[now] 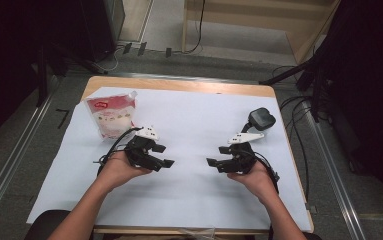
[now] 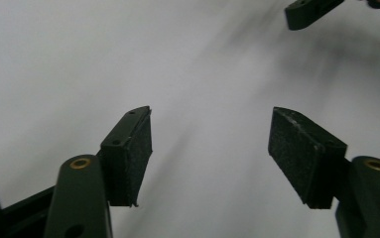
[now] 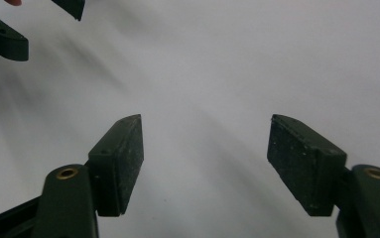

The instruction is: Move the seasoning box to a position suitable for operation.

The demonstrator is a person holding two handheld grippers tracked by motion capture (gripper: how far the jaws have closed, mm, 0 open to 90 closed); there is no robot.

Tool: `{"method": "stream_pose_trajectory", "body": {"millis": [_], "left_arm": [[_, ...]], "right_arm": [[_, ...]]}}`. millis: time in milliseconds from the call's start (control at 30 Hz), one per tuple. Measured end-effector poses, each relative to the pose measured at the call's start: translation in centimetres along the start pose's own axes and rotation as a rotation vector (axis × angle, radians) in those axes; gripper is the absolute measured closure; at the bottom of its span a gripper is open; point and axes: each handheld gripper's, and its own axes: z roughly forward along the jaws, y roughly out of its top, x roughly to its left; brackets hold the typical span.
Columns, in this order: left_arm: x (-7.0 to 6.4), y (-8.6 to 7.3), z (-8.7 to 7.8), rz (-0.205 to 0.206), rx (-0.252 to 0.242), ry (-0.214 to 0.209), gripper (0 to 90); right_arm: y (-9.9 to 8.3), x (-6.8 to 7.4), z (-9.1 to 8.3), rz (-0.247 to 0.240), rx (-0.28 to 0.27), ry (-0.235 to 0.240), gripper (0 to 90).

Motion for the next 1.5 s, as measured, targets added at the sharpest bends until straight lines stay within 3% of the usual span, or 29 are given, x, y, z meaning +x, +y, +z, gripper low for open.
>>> {"method": "stream_pose_trajectory", "body": {"millis": [233,400,433,567,700,767,1033,1200,1500], "left_arm": [[0.8,0.1,-0.8,-0.060,0.025,-0.007,39.2],[1.1,0.1,-1.5,-0.081,0.005,0.002,40.1],[1.3,0.2,-1.8,-0.071,0.013,0.021,42.7],[1.5,0.2,-2.1,-0.076,0.023,0.012,46.7],[1.3,0.2,-2.1,-0.037,0.031,0.038,43.8],[1.3,0.2,-2.2,-0.031,0.025,0.028,42.8],[1.3,0.5,-2.4,-0.019,0.002,0.034,38.3],[1.2,0.6,-2.3,-0.008,0.000,0.029,36.6],[1.2,0.9,-2.0,0.005,0.002,0.014,32.1]], "right_arm": [[0.2,-0.4,-0.9,0.025,-0.045,-0.025,40.5],[0.3,-0.5,-1.2,0.033,-0.060,-0.030,42.7],[0.3,-0.4,-1.2,0.031,-0.063,-0.038,43.6],[0.3,0.0,-1.1,0.015,-0.048,-0.055,43.5],[0.1,0.0,-1.4,0.009,-0.052,-0.070,42.8],[0.0,-0.2,-1.7,0.009,-0.056,-0.085,42.5],[-0.4,-1.3,-3.2,0.041,-0.088,-0.127,38.6],[-0.7,-2.0,-4.0,0.019,-0.093,-0.165,36.6],[-1.4,-3.5,-5.4,0.059,-0.100,-0.211,34.9]]}}
